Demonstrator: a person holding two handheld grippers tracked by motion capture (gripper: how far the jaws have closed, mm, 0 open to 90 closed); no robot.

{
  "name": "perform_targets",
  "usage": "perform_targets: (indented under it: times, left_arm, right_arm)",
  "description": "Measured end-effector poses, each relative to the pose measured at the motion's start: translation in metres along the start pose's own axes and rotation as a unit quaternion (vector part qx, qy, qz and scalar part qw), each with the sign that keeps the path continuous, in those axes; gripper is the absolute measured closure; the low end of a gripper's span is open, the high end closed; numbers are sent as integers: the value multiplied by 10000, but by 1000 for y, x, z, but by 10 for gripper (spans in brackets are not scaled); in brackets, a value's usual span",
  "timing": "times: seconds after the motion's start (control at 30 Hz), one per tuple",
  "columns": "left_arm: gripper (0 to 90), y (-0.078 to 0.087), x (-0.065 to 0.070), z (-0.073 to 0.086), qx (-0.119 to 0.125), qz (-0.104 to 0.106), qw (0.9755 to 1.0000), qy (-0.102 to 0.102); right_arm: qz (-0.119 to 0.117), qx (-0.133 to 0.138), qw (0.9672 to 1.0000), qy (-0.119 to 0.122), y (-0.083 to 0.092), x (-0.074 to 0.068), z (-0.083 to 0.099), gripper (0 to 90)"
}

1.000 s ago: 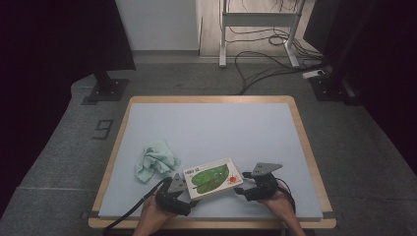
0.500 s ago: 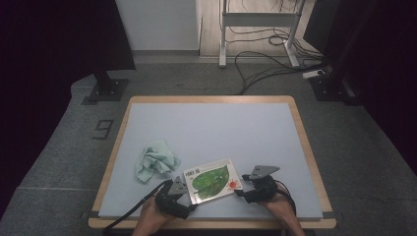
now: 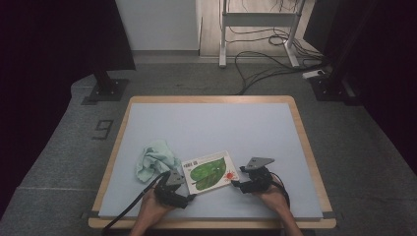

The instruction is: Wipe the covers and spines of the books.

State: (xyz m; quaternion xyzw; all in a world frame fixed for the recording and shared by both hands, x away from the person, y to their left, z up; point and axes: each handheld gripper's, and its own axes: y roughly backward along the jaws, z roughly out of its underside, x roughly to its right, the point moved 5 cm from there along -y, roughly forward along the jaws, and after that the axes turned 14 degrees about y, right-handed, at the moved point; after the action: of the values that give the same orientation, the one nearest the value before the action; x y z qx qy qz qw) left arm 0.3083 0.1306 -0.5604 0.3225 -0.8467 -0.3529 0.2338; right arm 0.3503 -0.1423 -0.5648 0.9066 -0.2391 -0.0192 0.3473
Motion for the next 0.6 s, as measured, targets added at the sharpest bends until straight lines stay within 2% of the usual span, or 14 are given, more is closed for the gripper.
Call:
perform_targets:
  times: [0.1, 0.2, 0.4, 0.5, 0.6]
  left_arm:
    - [145, 6, -3, -3, 20, 77, 9999, 117]
    - [161, 17, -9, -7, 146, 52, 9996, 216]
    - [147, 40, -24, -18, 328, 63, 9988, 348]
    - [142, 49, -31, -24, 306, -81, 9990, 311]
    - [139, 55, -37, -31, 327, -154, 9989, 298]
  right_arm:
    - [43, -13, 10000, 5, 1, 0, 1, 242]
    - [35, -30, 9999, -159, 4, 2, 4, 162]
    - [502, -195, 9981, -306, 23, 14, 16, 126]
    - [806, -329, 9955, -369, 35, 21, 25, 79]
    - [981, -407, 9929, -535, 43, 29, 34, 27]
